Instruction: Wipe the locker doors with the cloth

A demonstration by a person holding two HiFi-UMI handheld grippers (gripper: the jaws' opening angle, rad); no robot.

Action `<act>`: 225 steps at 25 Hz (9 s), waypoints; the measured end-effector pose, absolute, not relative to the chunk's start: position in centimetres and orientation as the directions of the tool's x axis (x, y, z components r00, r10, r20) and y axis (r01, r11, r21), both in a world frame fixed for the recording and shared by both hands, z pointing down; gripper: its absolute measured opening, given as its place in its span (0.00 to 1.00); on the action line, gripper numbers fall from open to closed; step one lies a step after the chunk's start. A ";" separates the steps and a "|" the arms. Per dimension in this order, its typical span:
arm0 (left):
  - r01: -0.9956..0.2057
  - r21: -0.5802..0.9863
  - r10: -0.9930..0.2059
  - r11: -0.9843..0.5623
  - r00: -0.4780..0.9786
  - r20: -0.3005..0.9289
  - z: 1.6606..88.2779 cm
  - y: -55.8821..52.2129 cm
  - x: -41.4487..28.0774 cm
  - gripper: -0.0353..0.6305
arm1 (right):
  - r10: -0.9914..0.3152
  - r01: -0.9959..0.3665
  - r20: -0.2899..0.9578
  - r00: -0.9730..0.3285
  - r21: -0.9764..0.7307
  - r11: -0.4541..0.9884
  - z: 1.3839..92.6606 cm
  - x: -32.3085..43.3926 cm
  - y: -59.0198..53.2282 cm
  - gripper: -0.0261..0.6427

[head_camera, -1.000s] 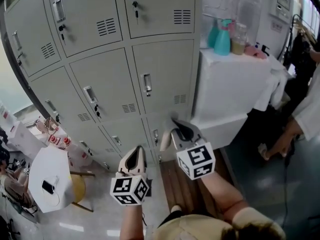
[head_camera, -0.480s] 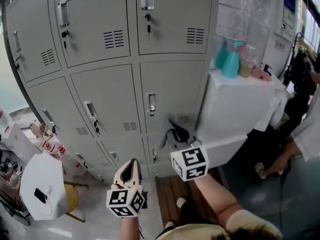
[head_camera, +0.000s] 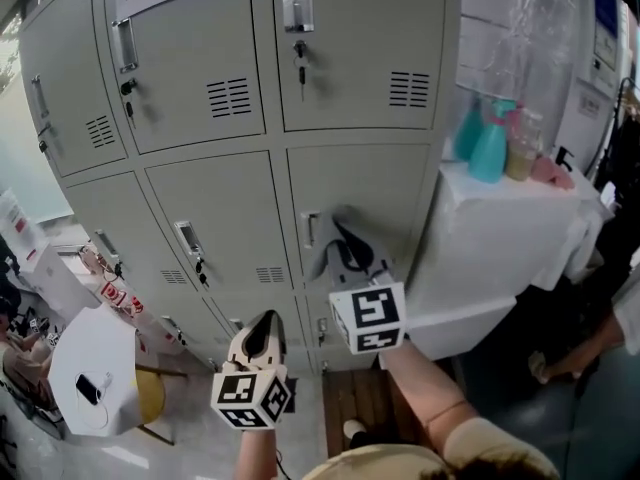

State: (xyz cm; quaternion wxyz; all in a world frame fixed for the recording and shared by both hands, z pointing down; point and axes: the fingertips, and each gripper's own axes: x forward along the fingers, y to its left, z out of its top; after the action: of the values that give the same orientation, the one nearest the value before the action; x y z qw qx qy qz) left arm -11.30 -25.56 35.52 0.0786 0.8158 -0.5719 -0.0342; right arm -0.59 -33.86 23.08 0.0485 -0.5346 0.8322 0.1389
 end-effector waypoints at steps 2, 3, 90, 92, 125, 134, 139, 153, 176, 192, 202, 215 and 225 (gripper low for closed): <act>-0.934 0.156 -0.945 -0.321 0.327 0.016 34.5 -26.9 -11.2 0.03 | -0.868 -0.902 -0.261 -0.423 0.217 0.374 22.1 -1.0 -34.7 0.05; -0.937 0.154 -0.948 -0.315 0.319 0.006 34.0 -27.6 -11.2 0.03 | -0.863 -0.900 -0.277 -0.423 0.239 0.365 21.7 -1.2 -35.2 0.05; -0.968 0.199 -0.988 -0.153 0.150 -0.034 31.8 -32.1 -16.1 0.03 | -0.857 -0.825 -0.294 -0.423 0.517 0.230 24.5 -5.1 -40.7 0.05; -0.968 0.199 -0.989 -0.151 0.148 -0.031 31.9 -32.1 -16.2 0.03 | -0.858 -0.821 -0.297 -0.420 0.528 0.218 24.8 -5.2 -41.2 0.05; -0.892 0.184 -0.910 -0.414 0.413 -0.042 32.5 -36.3 -3.8 0.03 | -0.966 -0.850 -0.257 -0.037 0.516 -0.105 27.1 15.6 -43.2 0.05; -0.893 0.194 -0.913 -0.405 0.406 -0.037 33.1 -35.9 -3.9 0.03 | -0.964 -0.848 -0.241 -0.109 0.528 -0.036 26.2 14.0 -40.5 0.05; -0.912 0.201 -0.933 -0.357 0.359 -0.027 33.6 -35.0 -6.0 0.03 | -0.951 -0.851 -0.237 -0.197 0.524 0.046 26.7 10.5 -39.5 0.05; -0.956 0.223 -0.982 -0.188 0.191 -0.005 34.8 -32.3 -13.3 0.03 | -0.894 -0.804 -0.169 -0.414 0.529 0.272 30.2 0.0 -39.1 0.05; -0.953 0.221 -0.976 -0.206 0.215 0.019 35.8 -33.4 -12.3 0.03 | -0.902 -0.769 -0.125 -0.413 0.579 0.272 34.1 -0.8 -42.9 0.05; -0.913 0.215 -0.931 -0.348 0.363 0.033 36.4 -35.6 -5.7 0.03 | -0.975 -0.817 -0.108 -0.195 0.568 0.100 35.2 11.1 -43.5 0.05; -0.888 0.223 -0.906 -0.403 0.422 0.042 36.9 -36.5 -2.5 0.03 | -0.994 -0.824 -0.081 -0.067 0.567 0.009 35.9 16.4 -43.7 0.05; -0.912 0.241 -0.932 -0.333 0.357 0.064 38.1 -36.0 -5.3 0.03 | -0.969 -0.830 -0.059 -0.241 0.530 0.174 35.7 10.1 -40.8 0.05; -0.944 0.255 -0.968 -0.211 0.238 0.084 39.1 -34.6 -10.7 0.03 | -0.915 -0.800 -0.047 -0.400 0.505 0.323 37.8 2.2 -40.4 0.05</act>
State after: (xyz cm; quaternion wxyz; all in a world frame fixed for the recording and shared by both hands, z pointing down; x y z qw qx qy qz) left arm -10.70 -34.55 39.14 0.1270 0.7766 -0.6153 -0.0466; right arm 2.17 -40.42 37.79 -0.1244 -0.5335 0.8038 0.2317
